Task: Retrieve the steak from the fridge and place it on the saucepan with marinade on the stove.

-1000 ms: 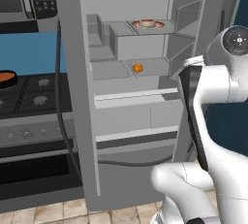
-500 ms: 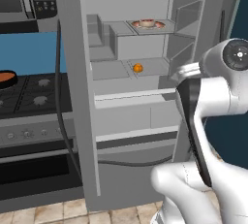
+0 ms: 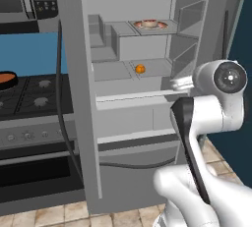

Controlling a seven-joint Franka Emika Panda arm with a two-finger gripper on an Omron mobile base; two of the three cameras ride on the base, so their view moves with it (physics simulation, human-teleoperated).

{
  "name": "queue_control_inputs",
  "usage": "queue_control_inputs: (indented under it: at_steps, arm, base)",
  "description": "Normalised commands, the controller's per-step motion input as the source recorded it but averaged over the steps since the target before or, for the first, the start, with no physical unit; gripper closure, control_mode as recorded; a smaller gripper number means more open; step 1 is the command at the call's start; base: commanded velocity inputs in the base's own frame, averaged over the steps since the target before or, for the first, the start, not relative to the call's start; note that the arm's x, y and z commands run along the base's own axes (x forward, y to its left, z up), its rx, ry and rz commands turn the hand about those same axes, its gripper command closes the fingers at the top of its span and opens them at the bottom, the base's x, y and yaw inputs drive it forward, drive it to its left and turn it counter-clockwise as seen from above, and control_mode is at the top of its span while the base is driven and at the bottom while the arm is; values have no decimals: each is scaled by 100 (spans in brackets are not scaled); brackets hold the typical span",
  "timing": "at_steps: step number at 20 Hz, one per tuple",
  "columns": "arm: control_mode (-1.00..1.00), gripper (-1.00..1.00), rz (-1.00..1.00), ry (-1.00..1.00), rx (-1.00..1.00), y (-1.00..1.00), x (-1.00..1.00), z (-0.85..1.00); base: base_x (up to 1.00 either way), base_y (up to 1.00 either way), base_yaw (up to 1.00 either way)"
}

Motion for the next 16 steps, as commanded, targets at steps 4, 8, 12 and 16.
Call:
queue_control_inputs:
  at_steps: [4,8,12,16]
  arm:
    - [-100,-100,-1,0,-1,47,8,35]
    - [-100,-100,-1,0,-3,53,22,22]
    - [-100,-100,0,0,-3,28,38,2]
    - [-100,-100,0,0,-1,1,48,-1]
  base:
    - [0,0,0]
    - [0,0,0]
    - [0,0,0]
    - [0,0,0]
